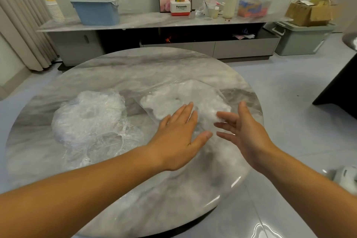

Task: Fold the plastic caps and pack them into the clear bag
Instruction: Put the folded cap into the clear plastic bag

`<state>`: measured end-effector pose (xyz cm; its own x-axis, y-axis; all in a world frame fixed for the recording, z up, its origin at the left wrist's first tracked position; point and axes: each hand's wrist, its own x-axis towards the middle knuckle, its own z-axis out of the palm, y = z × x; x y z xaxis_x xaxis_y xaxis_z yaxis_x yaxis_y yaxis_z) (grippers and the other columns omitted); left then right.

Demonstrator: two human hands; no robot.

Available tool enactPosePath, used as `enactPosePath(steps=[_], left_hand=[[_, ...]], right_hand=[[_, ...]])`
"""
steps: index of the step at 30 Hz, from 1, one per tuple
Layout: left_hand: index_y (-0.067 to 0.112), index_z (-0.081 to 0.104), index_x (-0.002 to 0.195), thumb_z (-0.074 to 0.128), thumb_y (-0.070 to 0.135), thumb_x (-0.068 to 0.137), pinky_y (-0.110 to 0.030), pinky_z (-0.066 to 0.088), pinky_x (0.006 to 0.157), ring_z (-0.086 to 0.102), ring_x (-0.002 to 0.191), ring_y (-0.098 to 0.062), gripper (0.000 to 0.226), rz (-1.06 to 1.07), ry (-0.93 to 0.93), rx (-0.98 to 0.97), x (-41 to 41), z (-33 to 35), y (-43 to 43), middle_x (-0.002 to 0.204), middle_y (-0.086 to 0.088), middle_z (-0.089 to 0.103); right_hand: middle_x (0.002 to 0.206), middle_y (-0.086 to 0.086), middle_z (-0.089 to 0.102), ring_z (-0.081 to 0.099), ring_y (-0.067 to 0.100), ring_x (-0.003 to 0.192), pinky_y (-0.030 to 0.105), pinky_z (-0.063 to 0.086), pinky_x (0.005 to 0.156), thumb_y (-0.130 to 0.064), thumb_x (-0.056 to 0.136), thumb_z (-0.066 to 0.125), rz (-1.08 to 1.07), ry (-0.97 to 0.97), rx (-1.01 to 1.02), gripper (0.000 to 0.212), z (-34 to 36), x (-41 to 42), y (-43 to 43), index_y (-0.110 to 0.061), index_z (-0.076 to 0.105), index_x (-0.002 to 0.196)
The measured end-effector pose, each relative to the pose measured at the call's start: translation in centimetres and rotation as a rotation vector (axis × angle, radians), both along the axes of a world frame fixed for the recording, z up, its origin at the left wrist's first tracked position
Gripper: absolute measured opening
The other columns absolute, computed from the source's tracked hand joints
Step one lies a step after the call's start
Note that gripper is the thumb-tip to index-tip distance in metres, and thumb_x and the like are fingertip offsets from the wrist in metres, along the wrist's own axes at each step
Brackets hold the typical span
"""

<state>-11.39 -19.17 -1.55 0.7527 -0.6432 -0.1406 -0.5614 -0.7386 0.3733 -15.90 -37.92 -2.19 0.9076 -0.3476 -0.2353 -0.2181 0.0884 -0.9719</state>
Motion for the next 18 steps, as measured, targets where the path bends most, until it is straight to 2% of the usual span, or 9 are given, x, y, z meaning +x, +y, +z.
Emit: enactPosePath(steps=[3,9,14,18], left_hand=[[0.027,-0.009,0.159,0.017,0.068,0.096,-0.044,-0.002,0.126,-0.021,0.148,0.001,0.080,-0.009,0.091,-0.067,-0.1,0.1,0.5,0.164,0.016,-0.022],[0.033,-0.007,0.159,0.021,0.070,0.092,-0.041,0.001,0.126,-0.020,0.143,0.014,0.081,-0.046,0.195,-0.237,-0.1,0.5,1.6,0.161,0.028,-0.017],[0.033,0.003,0.160,0.025,0.075,0.093,-0.025,0.001,0.125,-0.014,0.144,0.016,0.083,-0.092,0.213,-0.315,-0.2,0.1,2.9,0.164,0.026,-0.008],[0.031,0.011,0.160,0.027,0.071,0.093,-0.013,0.002,0.119,-0.007,0.145,0.016,0.080,-0.129,0.242,-0.380,-0.6,0.1,3.9,0.165,0.025,0.002]], right_hand=[[0.126,0.001,0.071,0.067,0.015,0.115,0.039,0.053,0.102,-0.064,0.102,0.024,0.062,-0.024,0.116,0.070,0.3,1.0,0.4,-0.013,0.068,0.122],[0.135,0.008,0.065,0.062,0.022,0.126,0.044,0.046,0.110,-0.074,0.096,0.025,0.161,-0.074,0.324,0.086,1.2,3.5,2.1,-0.006,0.061,0.134],[0.141,0.005,0.062,0.058,0.020,0.130,0.043,0.045,0.104,-0.081,0.091,0.029,0.111,-0.088,0.399,0.092,1.6,5.5,3.6,-0.006,0.061,0.135],[0.156,0.008,0.044,0.045,0.025,0.141,0.049,0.036,0.115,-0.083,0.088,0.033,0.085,-0.085,0.524,0.099,1.9,6.8,4.7,-0.005,0.047,0.147]])
